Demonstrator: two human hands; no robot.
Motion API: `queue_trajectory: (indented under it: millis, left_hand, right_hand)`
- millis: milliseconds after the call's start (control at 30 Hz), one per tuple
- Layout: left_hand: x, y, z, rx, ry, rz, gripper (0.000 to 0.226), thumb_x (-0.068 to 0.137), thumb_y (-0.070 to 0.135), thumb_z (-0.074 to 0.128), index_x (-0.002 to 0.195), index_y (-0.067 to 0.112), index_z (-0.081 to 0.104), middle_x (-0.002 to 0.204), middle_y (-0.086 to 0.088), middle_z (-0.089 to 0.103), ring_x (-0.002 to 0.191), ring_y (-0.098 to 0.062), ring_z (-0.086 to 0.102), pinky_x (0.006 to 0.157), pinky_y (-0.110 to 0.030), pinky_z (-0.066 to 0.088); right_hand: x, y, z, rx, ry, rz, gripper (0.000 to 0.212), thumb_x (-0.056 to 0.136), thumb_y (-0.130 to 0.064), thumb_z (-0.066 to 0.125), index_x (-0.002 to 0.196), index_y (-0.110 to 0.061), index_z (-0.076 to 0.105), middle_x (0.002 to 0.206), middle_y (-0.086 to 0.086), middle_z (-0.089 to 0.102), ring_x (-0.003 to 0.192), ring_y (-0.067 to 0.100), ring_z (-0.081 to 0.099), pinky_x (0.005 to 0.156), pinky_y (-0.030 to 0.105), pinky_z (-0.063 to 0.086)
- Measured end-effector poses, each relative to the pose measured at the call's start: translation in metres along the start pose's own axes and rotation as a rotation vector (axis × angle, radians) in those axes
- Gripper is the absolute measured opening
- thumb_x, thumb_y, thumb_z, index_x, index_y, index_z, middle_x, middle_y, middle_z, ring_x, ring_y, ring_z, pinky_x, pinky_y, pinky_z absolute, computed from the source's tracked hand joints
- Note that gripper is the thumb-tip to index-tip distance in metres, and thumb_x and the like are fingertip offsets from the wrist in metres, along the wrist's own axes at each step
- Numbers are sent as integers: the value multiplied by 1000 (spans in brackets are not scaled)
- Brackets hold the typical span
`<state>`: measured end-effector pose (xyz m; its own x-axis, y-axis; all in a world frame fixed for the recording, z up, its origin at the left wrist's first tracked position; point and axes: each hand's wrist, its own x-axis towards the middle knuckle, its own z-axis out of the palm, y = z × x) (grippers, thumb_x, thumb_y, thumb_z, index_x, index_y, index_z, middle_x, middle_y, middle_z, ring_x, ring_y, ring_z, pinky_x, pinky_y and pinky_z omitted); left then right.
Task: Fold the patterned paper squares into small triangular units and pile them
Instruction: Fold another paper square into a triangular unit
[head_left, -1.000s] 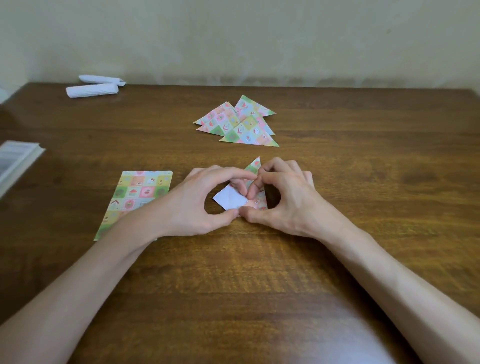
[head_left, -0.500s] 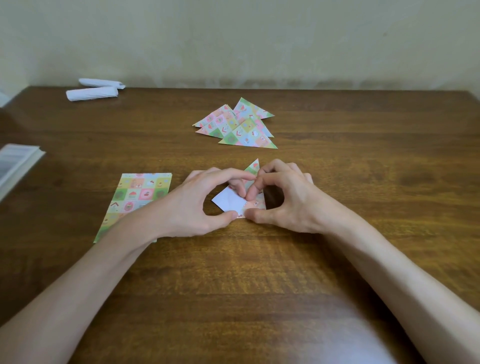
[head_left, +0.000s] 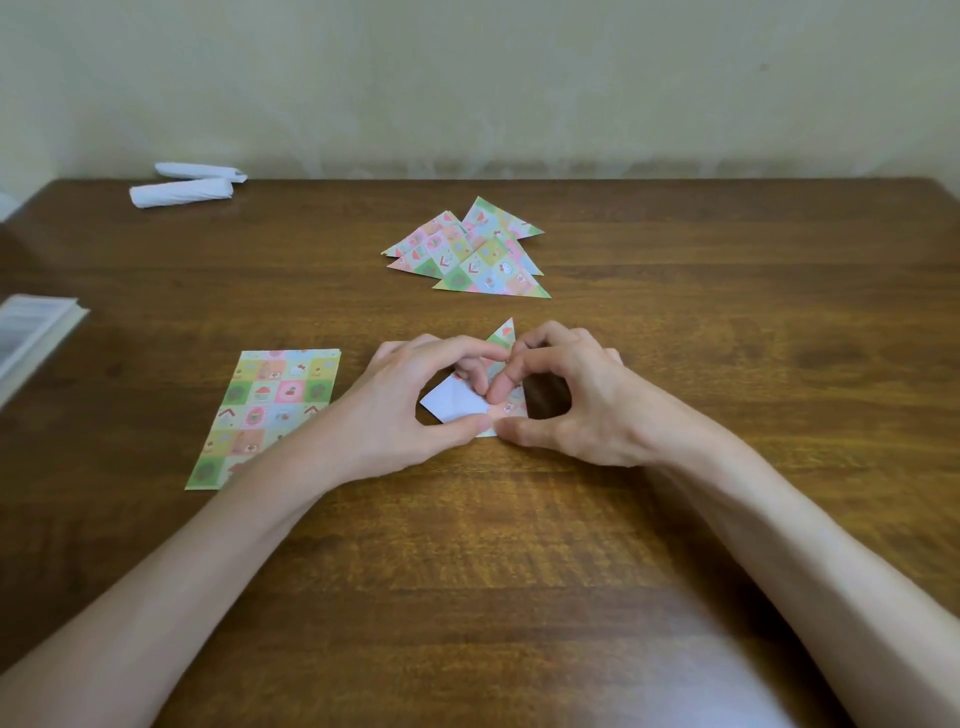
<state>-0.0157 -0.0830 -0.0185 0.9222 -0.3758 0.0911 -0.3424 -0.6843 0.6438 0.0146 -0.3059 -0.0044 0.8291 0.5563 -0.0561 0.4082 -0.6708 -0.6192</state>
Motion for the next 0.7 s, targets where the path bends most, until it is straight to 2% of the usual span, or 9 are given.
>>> queue_trajectory:
  millis: [67,133,267,467,700]
  left_hand:
    - [1,-1,-1,1,-13,-4,53,92,38,75,139,45,52,111,20,65,125,-4,52,119,-41,24]
    - [2,-2,-1,4,-20,0,55,91,34,76,140,45,52,112,20,64,125,-5,52,119,-41,24]
    - [1,-2,2,-5,5,-7,56,89,43,77,139,46,53,111,20,65,125,-3,52,119,-38,23]
    - [2,-2,3,10,0,-8,61,87,40,80,140,46,51,110,22,64,125,-1,50,117,-36,23]
    - [2,-4,4,24,16,18,65,86,41,81,141,48,48,109,22,64,123,-3,53,116,-34,24]
  right_hand:
    - [1,4,-4,50,-38,-8,25,82,-36,83,104,-44,73,125,-19,49,127,7,39,114,40,26]
    - [0,5,-6,70,-54,-22,29,82,-32,83,106,-46,74,127,-19,50,128,8,41,118,46,26]
    - [-2,5,-8,50,-64,-27,31,86,-29,81,110,-45,72,129,-18,49,129,6,38,118,44,22]
    - [1,15,-6,89,-65,-64,38,85,-24,81,113,-46,68,130,-20,51,133,8,43,119,52,27]
    - [0,22,-7,90,-74,-84,44,85,-30,81,120,-47,63,132,-22,52,133,7,42,118,52,28]
